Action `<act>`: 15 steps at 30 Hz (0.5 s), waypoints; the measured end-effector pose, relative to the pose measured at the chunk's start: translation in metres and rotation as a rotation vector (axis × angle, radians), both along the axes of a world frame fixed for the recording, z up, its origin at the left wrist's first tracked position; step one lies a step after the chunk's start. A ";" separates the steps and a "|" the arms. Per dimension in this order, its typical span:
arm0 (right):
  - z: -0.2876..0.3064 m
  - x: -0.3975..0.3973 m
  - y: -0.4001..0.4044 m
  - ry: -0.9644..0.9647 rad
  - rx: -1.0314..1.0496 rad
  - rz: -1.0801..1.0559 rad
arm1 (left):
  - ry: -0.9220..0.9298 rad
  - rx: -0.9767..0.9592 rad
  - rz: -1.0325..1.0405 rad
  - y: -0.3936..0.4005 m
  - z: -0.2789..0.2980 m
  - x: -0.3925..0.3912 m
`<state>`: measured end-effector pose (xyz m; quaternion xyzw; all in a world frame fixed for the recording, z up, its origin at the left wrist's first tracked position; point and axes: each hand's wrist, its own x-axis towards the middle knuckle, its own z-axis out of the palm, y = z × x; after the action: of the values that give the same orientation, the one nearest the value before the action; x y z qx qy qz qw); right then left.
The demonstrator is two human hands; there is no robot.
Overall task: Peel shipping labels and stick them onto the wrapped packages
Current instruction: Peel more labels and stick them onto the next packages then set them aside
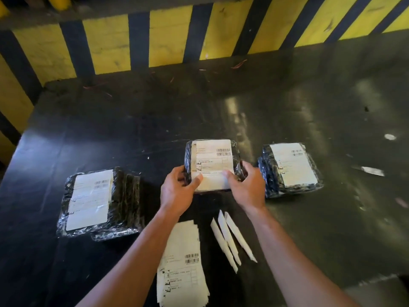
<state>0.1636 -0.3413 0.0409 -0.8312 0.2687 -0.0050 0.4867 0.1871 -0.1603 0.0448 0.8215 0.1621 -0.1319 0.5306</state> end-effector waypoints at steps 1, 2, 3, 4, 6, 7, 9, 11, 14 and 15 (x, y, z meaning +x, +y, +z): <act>0.005 -0.003 -0.017 -0.043 -0.035 -0.031 | -0.001 -0.031 -0.028 -0.017 0.005 0.000; 0.010 -0.005 -0.036 -0.069 -0.074 -0.059 | 0.002 -0.060 -0.058 -0.035 0.009 0.001; 0.015 -0.006 -0.054 -0.092 -0.099 -0.085 | 0.005 -0.089 -0.088 -0.054 0.012 0.002; 0.019 -0.007 -0.073 -0.106 -0.122 -0.109 | 0.008 -0.114 -0.119 -0.073 0.014 0.003; 0.024 -0.009 -0.113 -0.119 -0.142 -0.151 | 0.009 -0.145 -0.177 -0.110 0.017 0.004; 0.026 -0.010 -0.132 -0.113 -0.141 -0.178 | 0.006 -0.151 -0.204 -0.128 0.017 0.004; 0.025 -0.012 -0.168 -0.094 -0.137 -0.214 | 0.014 -0.152 -0.265 -0.160 0.014 0.005; 0.022 -0.014 -0.195 -0.074 -0.126 -0.230 | 0.025 -0.144 -0.312 -0.188 0.009 0.005; 0.016 -0.015 -0.224 -0.029 -0.110 -0.235 | 0.046 -0.115 -0.349 -0.218 0.002 0.009; 0.011 -0.015 -0.231 -0.020 -0.108 -0.227 | 0.052 -0.091 -0.366 -0.225 -0.002 0.009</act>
<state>0.1489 -0.5719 0.0523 -0.8204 0.3555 -0.0829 0.4402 0.1965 -0.3855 0.0431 0.8086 0.0177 -0.2545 0.5301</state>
